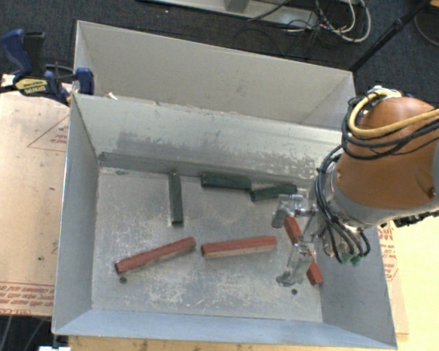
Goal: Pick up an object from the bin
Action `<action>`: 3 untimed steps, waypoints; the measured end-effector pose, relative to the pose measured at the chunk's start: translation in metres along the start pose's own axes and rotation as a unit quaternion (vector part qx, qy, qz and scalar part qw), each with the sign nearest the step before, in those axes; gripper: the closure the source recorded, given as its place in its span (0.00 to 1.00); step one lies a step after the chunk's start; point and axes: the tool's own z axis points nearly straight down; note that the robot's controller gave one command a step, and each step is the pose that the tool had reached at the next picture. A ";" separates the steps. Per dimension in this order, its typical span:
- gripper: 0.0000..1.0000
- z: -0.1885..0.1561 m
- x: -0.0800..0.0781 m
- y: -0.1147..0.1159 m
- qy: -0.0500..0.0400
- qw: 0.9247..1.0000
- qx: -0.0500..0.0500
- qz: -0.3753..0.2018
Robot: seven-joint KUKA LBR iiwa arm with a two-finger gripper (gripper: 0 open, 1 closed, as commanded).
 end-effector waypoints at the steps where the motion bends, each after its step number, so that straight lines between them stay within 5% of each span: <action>1: 0.00 0.000 0.000 0.000 0.000 1.000 0.000 0.000; 2: 0.00 0.044 -0.008 0.018 -0.004 1.000 0.000 -0.007; 3: 0.00 0.114 -0.014 0.029 -0.002 0.997 0.000 -0.075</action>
Offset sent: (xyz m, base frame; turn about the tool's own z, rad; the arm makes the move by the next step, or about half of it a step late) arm 0.0187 0.0584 -0.1464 -0.0501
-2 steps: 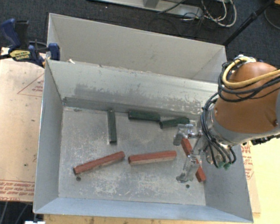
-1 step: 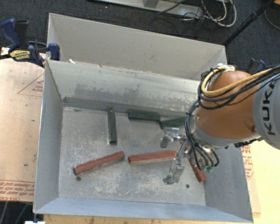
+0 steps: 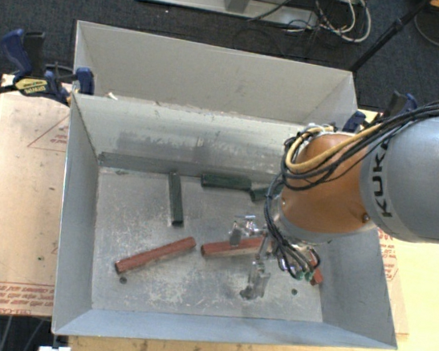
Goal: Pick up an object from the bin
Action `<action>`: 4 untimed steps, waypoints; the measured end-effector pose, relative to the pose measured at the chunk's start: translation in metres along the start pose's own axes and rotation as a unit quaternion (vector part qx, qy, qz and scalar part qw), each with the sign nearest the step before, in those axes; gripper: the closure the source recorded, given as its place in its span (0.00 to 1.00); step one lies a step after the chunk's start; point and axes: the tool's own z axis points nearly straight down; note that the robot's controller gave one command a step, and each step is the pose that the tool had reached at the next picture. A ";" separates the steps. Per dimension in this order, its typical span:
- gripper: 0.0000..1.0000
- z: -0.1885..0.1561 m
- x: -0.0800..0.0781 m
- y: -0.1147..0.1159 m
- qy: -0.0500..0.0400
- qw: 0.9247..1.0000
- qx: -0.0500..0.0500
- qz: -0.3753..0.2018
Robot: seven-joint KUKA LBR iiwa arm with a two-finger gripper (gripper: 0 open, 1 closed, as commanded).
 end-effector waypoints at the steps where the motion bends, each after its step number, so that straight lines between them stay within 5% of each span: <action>1: 1.00 0.038 -0.056 0.000 0.000 0.996 -0.001 0.090; 2: 1.00 0.038 -0.056 0.000 0.000 0.996 0.000 0.090; 3: 1.00 -0.087 -0.059 -0.007 0.001 0.996 0.000 0.087; 4: 1.00 -0.086 -0.059 -0.007 0.002 0.996 0.000 0.087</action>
Offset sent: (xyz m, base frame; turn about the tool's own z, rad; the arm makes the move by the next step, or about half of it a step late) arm 0.0000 0.0000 0.0000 0.0000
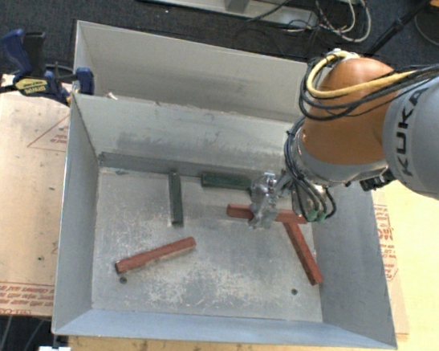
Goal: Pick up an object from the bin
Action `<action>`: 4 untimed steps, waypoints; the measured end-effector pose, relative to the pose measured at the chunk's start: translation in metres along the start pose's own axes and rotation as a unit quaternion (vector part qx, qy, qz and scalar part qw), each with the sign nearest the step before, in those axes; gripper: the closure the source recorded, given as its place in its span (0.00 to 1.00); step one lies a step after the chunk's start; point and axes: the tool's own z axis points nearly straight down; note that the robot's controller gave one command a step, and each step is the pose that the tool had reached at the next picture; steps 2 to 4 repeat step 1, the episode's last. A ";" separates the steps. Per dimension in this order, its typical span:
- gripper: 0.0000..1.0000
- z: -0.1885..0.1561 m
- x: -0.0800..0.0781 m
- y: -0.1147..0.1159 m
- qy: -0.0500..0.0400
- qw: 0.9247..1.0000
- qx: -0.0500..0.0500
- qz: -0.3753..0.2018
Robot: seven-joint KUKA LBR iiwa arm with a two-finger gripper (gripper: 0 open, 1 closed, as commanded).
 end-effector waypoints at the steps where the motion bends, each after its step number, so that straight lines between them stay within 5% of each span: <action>1: 1.00 -0.028 -0.013 -0.011 0.002 0.999 0.000 -0.049; 4: 1.00 -0.028 -0.013 -0.011 0.002 0.999 0.000 -0.049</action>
Offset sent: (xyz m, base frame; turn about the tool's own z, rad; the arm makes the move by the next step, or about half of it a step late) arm -0.0243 -0.0557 0.1021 -0.1831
